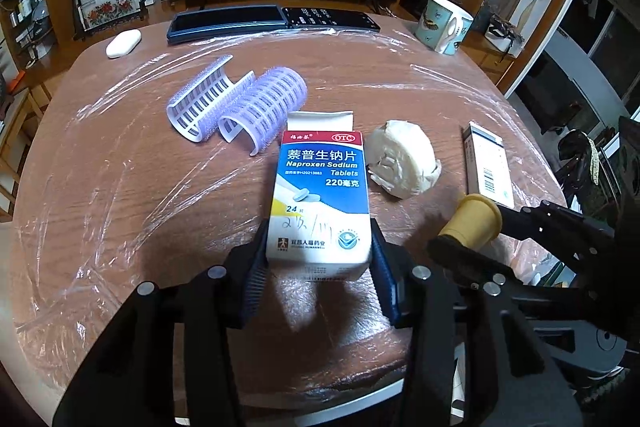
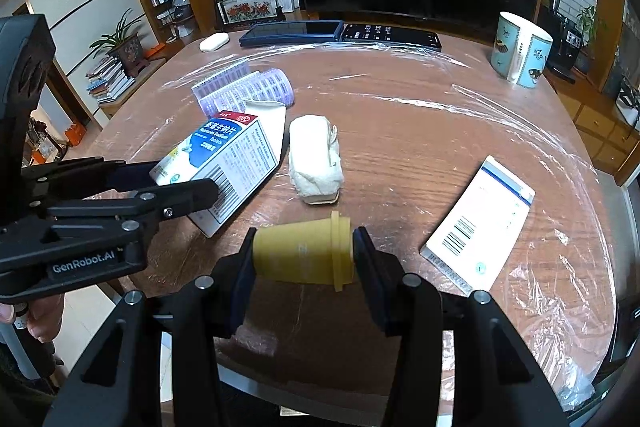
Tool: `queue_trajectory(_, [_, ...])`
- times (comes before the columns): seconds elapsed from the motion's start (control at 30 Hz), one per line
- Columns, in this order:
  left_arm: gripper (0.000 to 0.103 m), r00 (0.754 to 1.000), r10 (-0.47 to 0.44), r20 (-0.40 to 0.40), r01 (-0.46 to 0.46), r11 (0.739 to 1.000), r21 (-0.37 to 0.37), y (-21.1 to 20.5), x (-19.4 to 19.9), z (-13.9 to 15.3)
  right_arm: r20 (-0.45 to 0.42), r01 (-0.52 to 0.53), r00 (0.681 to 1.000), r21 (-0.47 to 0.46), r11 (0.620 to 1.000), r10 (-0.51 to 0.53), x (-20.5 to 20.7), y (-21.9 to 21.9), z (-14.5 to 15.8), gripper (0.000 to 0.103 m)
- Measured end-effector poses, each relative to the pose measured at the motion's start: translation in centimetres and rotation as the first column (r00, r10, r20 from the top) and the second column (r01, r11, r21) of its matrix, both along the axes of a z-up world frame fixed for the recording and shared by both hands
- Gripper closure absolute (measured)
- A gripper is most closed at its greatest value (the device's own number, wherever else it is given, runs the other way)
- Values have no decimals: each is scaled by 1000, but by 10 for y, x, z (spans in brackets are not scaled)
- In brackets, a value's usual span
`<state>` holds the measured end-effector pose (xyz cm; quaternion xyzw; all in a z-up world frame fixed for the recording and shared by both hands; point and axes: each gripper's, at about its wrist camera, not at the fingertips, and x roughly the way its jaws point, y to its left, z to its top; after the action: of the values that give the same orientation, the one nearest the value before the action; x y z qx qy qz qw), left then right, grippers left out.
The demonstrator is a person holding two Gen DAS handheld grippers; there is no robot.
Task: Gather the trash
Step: 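Lift the carton and yellow cup off the table with both grippers, then carry the carton and yellow cup past the table edge over the black bin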
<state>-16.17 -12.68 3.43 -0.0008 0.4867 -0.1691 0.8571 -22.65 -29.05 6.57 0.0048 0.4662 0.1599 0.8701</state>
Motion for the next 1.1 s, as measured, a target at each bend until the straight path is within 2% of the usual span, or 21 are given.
queue_trajectory(0.67, [56, 999, -6, 43, 7, 1000, -24, 5, -27, 17, 19, 7, 1000, 9, 1000, -7, -12, -4, 6, 56])
queue_trajectory(1.1, [56, 998, -22, 52, 23, 999, -23, 5, -48, 22, 39, -4, 999, 11, 1000, 4, -36, -10, 17, 56])
